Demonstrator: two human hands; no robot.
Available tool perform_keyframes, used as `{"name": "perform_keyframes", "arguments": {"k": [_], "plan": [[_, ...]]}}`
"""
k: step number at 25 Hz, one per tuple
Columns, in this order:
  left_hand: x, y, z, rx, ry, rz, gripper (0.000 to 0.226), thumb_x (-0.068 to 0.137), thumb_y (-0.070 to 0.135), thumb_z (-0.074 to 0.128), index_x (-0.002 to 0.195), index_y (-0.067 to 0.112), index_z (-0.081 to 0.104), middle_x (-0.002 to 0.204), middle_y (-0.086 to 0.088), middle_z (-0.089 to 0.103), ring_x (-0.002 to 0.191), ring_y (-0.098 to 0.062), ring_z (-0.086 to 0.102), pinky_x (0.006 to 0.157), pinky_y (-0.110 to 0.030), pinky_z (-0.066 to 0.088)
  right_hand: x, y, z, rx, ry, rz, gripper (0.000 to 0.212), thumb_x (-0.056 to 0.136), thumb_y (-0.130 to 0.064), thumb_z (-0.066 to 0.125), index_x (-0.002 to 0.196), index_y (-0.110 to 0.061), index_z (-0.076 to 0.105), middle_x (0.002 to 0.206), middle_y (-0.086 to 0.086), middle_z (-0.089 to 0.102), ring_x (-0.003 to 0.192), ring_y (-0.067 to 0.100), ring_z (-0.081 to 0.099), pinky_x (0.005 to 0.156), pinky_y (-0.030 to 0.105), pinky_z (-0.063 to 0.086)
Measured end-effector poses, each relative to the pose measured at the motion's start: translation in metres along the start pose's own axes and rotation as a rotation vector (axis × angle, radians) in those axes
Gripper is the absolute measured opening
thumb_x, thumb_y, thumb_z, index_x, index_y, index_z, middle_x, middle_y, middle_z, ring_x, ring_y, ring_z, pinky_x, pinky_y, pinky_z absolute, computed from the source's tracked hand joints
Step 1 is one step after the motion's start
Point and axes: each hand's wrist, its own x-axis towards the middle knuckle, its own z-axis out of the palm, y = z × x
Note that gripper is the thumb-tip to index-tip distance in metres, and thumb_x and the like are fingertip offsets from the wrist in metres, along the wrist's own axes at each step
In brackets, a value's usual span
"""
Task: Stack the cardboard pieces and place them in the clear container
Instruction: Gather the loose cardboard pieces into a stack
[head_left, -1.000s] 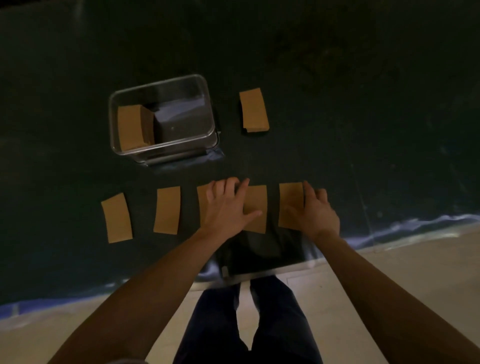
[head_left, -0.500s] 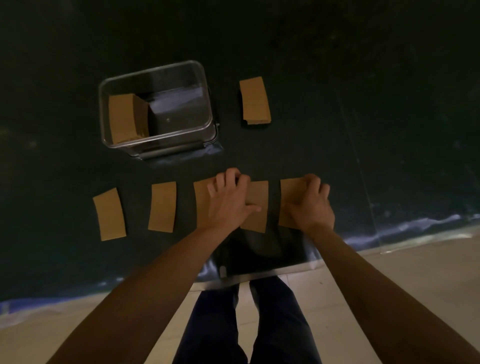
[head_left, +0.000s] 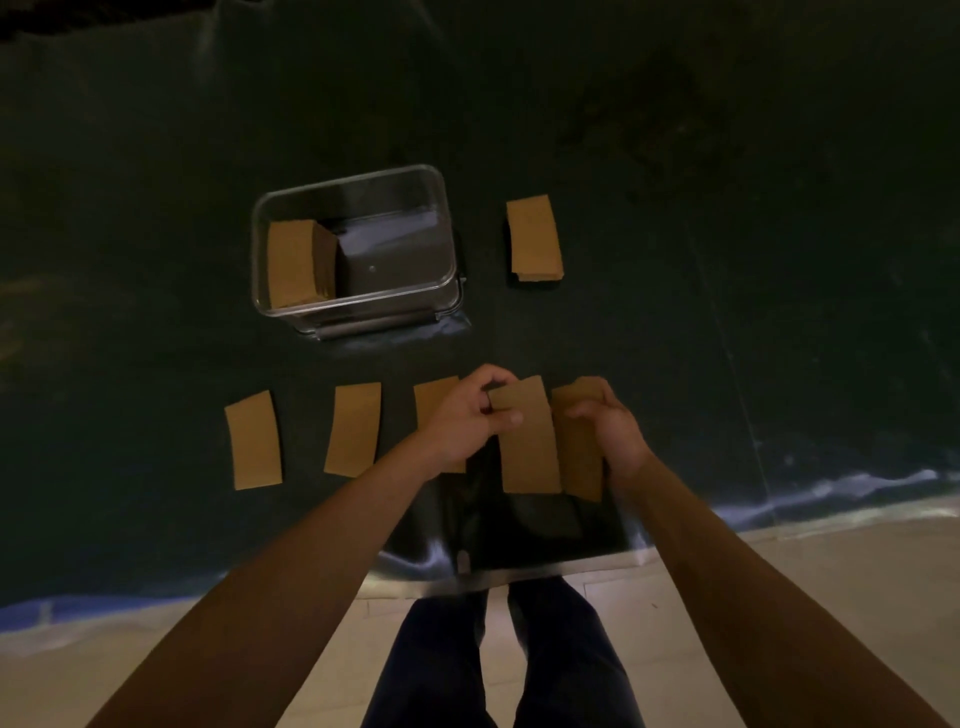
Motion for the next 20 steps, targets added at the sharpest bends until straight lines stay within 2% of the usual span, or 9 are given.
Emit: {"name": "perform_keyframes", "arguments": {"k": [1, 3, 6, 9, 11, 12, 14, 16, 20], "plan": [[-0.003, -0.001, -0.003, 0.015, -0.014, -0.001, 0.03, 0.091, 0.001, 0.065, 0.1, 0.028, 0.053, 0.096, 0.002, 0.065, 0.078, 0.008, 0.066, 0.057, -0.01, 0.049, -0.002, 0.0, 0.007, -0.005, -0.055, 0.014, 0.026, 0.092, -0.008, 0.052, 0.109, -0.027, 0.059, 0.111, 0.012, 0.064, 0.101, 0.033, 0.059, 0.091, 0.052, 0.048], [-0.004, -0.004, -0.01, 0.054, 0.006, -0.011, 0.027, 0.092, 0.003, 0.064, 0.104, 0.025, 0.053, 0.101, -0.002, 0.064, 0.093, -0.007, 0.066, 0.07, -0.021, 0.054, -0.005, 0.001, 0.022, 0.004, -0.134, 0.019, 0.032, 0.096, -0.006, 0.045, 0.118, -0.022, 0.062, 0.115, 0.012, 0.062, 0.101, 0.034, 0.061, 0.085, 0.048, 0.052], [-0.002, -0.017, -0.037, 0.232, 0.164, -0.098, 0.028, 0.094, 0.003, 0.06, 0.112, 0.023, 0.053, 0.112, -0.005, 0.062, 0.107, -0.021, 0.06, 0.089, -0.04, 0.052, -0.005, 0.003, 0.04, 0.046, -0.035, 0.058, 0.028, 0.103, -0.015, 0.043, 0.121, -0.015, 0.063, 0.093, 0.014, 0.062, 0.074, 0.03, 0.062, 0.066, 0.04, 0.054], [-0.002, -0.034, -0.061, 0.438, 0.248, -0.172, 0.039, 0.093, -0.001, 0.058, 0.127, 0.019, 0.051, 0.123, -0.009, 0.059, 0.109, -0.024, 0.059, 0.085, -0.034, 0.051, -0.002, 0.008, 0.041, 0.094, 0.003, 0.116, 0.027, 0.104, -0.022, 0.043, 0.121, -0.013, 0.063, 0.087, 0.014, 0.061, 0.063, 0.024, 0.06, 0.059, 0.037, 0.053], [-0.002, -0.039, -0.062, 0.535, 0.276, -0.169, 0.05, 0.094, 0.003, 0.059, 0.139, 0.02, 0.047, 0.125, -0.009, 0.059, 0.106, -0.025, 0.061, 0.08, -0.028, 0.05, -0.002, 0.011, 0.04, 0.115, -0.005, 0.139, 0.027, 0.104, -0.025, 0.045, 0.119, -0.014, 0.065, 0.085, 0.013, 0.063, 0.061, 0.023, 0.061, 0.056, 0.036, 0.055], [-0.001, -0.038, -0.059, 0.591, 0.284, -0.174, 0.052, 0.095, 0.006, 0.059, 0.143, 0.02, 0.045, 0.126, -0.01, 0.06, 0.106, -0.026, 0.062, 0.083, -0.029, 0.051, -0.002, 0.013, 0.04, 0.12, 0.0, 0.145, 0.027, 0.104, -0.026, 0.045, 0.117, -0.015, 0.066, 0.084, 0.013, 0.064, 0.059, 0.022, 0.061, 0.055, 0.035, 0.055], [0.003, -0.037, -0.053, 0.685, 0.3, -0.186, 0.047, 0.097, 0.009, 0.057, 0.141, 0.018, 0.047, 0.125, -0.012, 0.062, 0.106, -0.027, 0.062, 0.089, -0.037, 0.053, -0.001, 0.015, 0.041, 0.114, 0.02, 0.154, 0.026, 0.103, -0.028, 0.046, 0.114, -0.017, 0.067, 0.083, 0.011, 0.065, 0.059, 0.022, 0.062, 0.055, 0.035, 0.056], [0.005, -0.034, -0.052, 0.705, 0.335, -0.19, 0.039, 0.095, 0.009, 0.059, 0.133, 0.017, 0.051, 0.124, -0.013, 0.059, 0.104, -0.026, 0.061, 0.089, -0.039, 0.053, -0.001, 0.016, 0.043, 0.115, 0.034, 0.156, 0.026, 0.103, -0.029, 0.046, 0.112, -0.018, 0.068, 0.083, 0.011, 0.064, 0.059, 0.022, 0.062, 0.055, 0.035, 0.055], [-0.001, -0.027, -0.053, 0.741, 0.368, -0.17, 0.031, 0.089, 0.009, 0.065, 0.114, 0.018, 0.049, 0.132, -0.011, 0.036, 0.096, -0.021, 0.052, 0.086, -0.037, 0.051, -0.003, 0.017, 0.047, 0.116, 0.036, 0.149, 0.028, 0.103, -0.033, 0.046, 0.113, -0.018, 0.068, 0.082, 0.01, 0.065, 0.057, 0.021, 0.062, 0.054, 0.035, 0.055]]}}
